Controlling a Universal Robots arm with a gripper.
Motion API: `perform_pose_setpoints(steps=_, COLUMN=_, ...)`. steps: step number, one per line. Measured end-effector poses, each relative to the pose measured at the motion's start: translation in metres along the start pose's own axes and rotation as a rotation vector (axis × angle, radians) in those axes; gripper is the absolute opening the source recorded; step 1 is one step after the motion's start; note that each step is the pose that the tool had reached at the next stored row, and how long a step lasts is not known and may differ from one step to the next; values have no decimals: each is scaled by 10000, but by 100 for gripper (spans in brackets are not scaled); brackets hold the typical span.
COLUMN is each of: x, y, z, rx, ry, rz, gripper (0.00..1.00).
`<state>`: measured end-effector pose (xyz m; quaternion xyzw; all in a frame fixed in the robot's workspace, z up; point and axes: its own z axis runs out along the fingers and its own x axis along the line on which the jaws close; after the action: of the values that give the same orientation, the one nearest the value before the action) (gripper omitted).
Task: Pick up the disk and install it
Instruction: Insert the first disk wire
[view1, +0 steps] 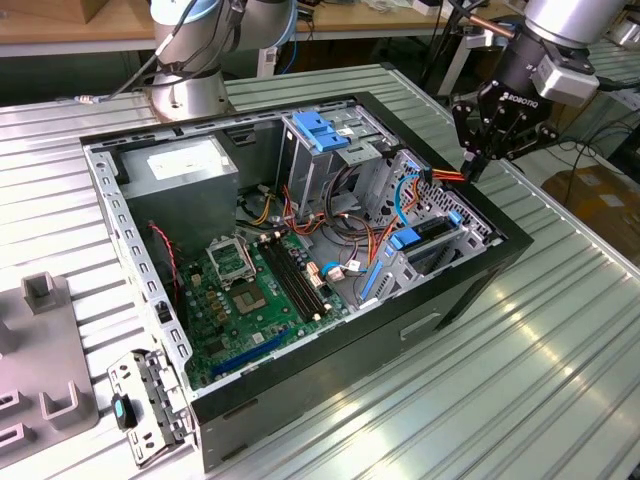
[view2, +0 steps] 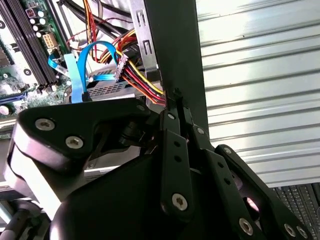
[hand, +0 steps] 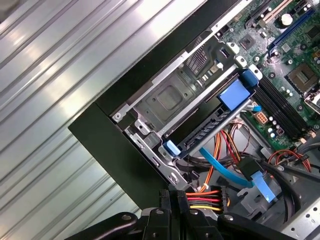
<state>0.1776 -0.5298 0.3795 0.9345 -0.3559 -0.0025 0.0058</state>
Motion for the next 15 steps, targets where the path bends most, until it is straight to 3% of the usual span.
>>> perform_pose_setpoints(steps=15, x=12, y=28, z=1, rx=-2, ry=1, rz=0, gripper=16)
